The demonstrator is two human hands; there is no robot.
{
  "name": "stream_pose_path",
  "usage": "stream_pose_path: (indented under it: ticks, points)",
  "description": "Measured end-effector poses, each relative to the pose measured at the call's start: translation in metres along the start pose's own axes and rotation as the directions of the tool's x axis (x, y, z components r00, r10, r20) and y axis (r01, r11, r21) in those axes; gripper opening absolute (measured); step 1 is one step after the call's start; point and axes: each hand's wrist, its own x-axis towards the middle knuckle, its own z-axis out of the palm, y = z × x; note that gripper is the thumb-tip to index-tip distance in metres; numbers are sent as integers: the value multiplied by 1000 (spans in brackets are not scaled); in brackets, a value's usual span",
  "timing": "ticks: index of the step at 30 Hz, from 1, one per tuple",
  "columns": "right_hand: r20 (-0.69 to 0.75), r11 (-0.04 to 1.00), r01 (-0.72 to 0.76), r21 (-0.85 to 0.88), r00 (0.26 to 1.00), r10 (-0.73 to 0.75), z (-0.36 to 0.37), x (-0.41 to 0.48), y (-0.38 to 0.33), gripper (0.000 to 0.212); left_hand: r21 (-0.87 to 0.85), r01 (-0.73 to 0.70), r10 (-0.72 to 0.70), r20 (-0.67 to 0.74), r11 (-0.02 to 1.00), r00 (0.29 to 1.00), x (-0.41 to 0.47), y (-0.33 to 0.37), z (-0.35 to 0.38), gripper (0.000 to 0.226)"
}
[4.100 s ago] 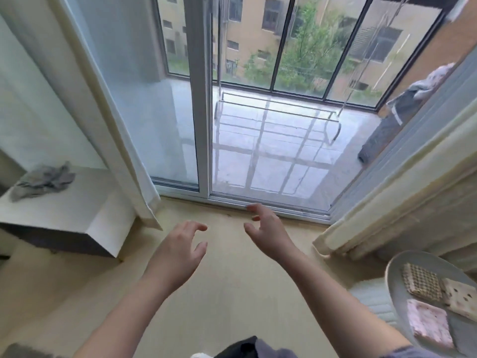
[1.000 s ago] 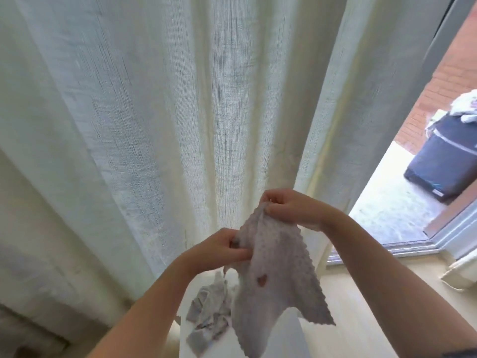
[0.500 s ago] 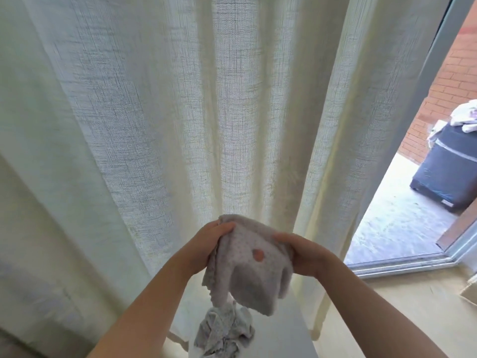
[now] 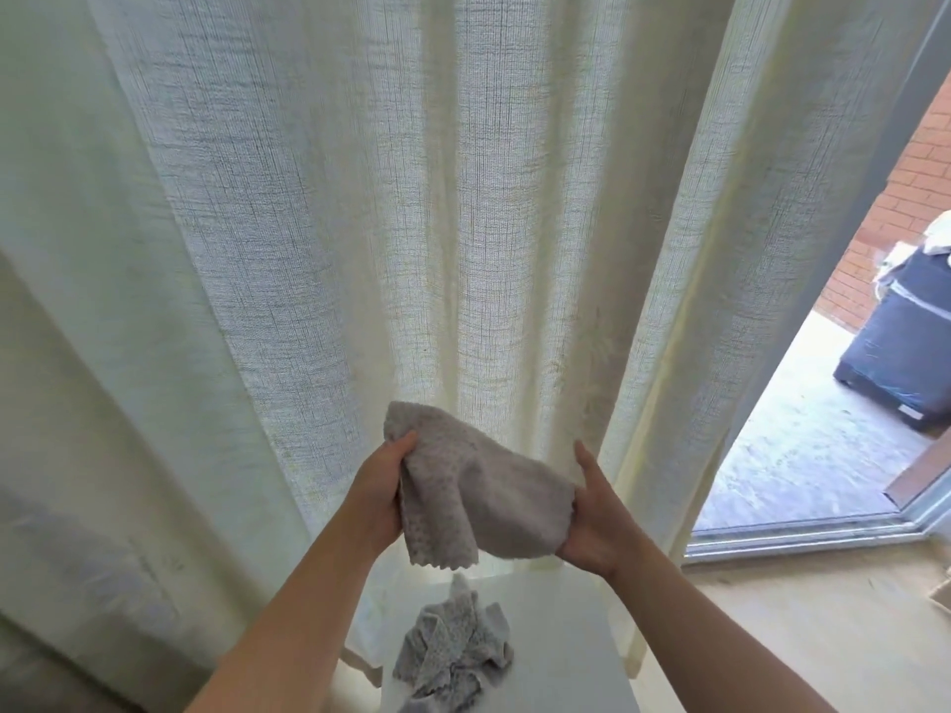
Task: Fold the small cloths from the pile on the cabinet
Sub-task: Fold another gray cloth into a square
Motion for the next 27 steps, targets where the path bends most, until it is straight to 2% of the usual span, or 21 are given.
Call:
stream_pose_path:
  ticks: [3,6,9,10,14,16,18,21,24,27]
  points:
    - [-14,994,-39,-102,999,38,6,-2,-2,72,-2,-5,5,-14,1000,1000,-3,-2,-3,28]
    - [59,991,-12,-131,998,20,1,-2,-2,81,-16,-30,30,-29,999,999,-5,-4,-9,30]
    - [226,992,70,-105,973,-45,2,-4,-4,60,-53,-39,38,-19,998,999,-6,-7,-14,32]
    - [242,993,64,-101,970,-38,0,-5,-4,57,-63,-39,37,-24,997,999,-6,-9,-16,34]
    - [179,987,-91,-135,977,114,-14,-6,-2,66,-37,-31,30,-34,999,999,-8,-14,-18,38]
    - [173,980,-94,-178,977,125,-17,-7,-3,59,2,-23,23,-65,1000,998,-10,-16,-19,32]
    - [172,954,-53,-295,979,108,-19,-5,-5,50,53,-26,30,-74,998,997,-9,-18,-22,31]
    - [59,921,-36,-387,996,64,-21,-5,-10,50,203,-51,67,-73,978,995,-7,-16,-31,28]
    - [-41,898,-6,-440,999,-13,-27,-6,-22,37,380,-57,91,-71,923,993,-7,-11,-40,25]
    - [44,852,-1,-524,999,28,-17,-16,-37,41,473,-46,81,-55,880,995,-6,-3,-47,25]
